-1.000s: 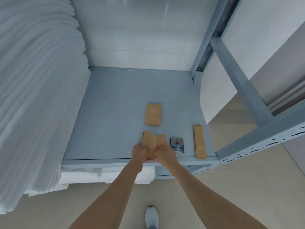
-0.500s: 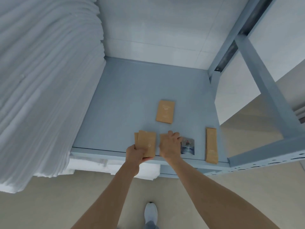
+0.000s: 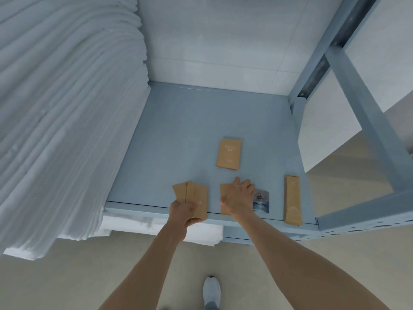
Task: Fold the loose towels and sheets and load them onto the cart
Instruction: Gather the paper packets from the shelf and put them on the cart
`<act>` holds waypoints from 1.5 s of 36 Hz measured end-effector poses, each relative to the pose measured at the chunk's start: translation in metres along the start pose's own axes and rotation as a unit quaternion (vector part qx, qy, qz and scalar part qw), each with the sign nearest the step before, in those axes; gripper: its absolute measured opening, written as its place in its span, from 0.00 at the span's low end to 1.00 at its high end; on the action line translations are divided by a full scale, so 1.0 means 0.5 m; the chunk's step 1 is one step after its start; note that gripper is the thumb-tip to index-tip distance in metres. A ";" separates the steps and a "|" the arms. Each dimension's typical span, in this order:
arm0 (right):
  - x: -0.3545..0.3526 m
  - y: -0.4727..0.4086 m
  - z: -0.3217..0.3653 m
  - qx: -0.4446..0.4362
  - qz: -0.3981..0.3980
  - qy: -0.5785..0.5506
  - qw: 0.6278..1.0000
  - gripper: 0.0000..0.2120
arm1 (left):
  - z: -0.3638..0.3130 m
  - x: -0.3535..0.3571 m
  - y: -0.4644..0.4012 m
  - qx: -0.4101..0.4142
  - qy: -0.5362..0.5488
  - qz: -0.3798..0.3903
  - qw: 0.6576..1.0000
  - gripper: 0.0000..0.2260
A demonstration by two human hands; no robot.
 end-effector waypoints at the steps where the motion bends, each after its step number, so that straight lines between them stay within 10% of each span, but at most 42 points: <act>1: 0.001 -0.003 -0.003 0.005 0.008 -0.011 1.000 0.31 | 0.003 0.000 0.002 -0.010 0.002 0.001 1.000 0.11; 8: 0.004 -0.008 0.000 -0.002 0.028 -0.026 0.999 0.44 | 0.008 0.019 0.012 -0.012 -0.031 0.019 0.999 0.12; 13: -0.014 -0.012 -0.009 -0.043 -0.007 -0.057 0.997 0.15 | 0.002 0.022 0.013 -0.003 -0.064 0.007 0.998 0.12; 23: -0.067 -0.010 0.001 -0.071 0.054 -0.420 0.903 0.11 | 0.000 0.076 0.022 -0.001 0.008 0.076 0.997 0.12; 37: -0.059 0.027 -0.014 -0.141 -0.011 -0.373 0.917 0.11 | -0.008 0.131 0.044 -0.001 0.047 0.193 0.980 0.13; 54: -0.010 -0.031 -0.144 0.147 -0.018 -0.068 0.987 0.23 | -0.040 0.098 0.024 0.025 0.059 0.168 0.984 0.12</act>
Point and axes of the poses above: each hand's wrist, its own y-axis away from the middle knuckle, its own x-axis out of the palm, z = x × y, the point moved 8 cm from there along -y, towards the middle knuckle, and after that the axes turned 4 degrees about x, right-handed, at the moved point
